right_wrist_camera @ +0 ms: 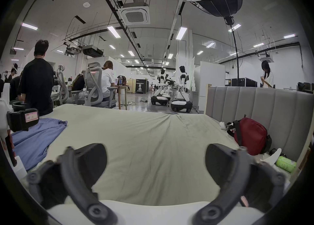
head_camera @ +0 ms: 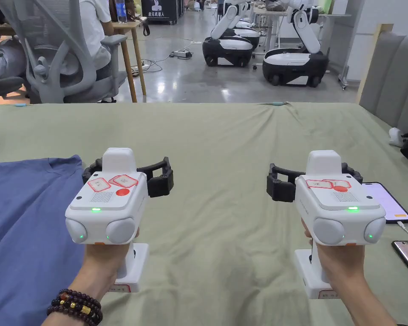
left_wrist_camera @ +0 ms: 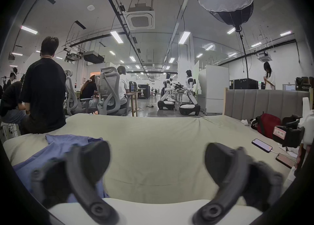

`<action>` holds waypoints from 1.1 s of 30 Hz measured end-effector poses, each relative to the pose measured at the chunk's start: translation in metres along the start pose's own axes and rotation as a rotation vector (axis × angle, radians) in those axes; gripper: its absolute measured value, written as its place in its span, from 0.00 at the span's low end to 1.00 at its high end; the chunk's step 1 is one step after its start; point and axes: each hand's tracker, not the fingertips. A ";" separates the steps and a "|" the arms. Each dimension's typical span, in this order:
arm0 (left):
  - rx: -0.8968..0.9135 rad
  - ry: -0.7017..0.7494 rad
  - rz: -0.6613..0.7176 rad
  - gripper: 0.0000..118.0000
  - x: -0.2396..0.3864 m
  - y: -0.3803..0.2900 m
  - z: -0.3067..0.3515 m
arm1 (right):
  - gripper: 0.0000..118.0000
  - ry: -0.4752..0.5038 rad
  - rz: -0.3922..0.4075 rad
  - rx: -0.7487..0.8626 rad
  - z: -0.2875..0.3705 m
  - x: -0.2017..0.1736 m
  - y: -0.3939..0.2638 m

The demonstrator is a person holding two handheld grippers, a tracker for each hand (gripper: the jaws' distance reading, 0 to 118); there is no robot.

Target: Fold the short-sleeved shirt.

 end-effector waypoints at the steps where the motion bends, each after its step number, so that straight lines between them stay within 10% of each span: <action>1: 0.013 -0.012 -0.006 0.63 0.001 0.000 0.002 | 0.74 0.019 0.002 0.011 0.002 0.000 0.000; 2: 0.018 -0.010 -0.014 0.15 0.002 -0.001 0.003 | 0.24 0.026 0.003 0.016 0.004 0.000 -0.001; 3: 0.018 -0.004 -0.029 0.01 0.003 -0.002 0.002 | 0.01 0.014 0.015 0.008 0.002 -0.001 -0.001; 14: 0.000 0.028 -0.011 0.00 -0.018 0.004 0.005 | 0.00 0.038 0.014 -0.002 -0.009 -0.025 0.000; 26: 0.002 0.424 0.022 0.00 -0.192 0.016 0.119 | 0.00 0.549 0.049 0.042 -0.015 -0.253 0.032; 33: -0.053 0.437 -0.004 0.01 -0.205 0.014 0.118 | 0.00 0.577 0.057 0.052 -0.013 -0.285 0.042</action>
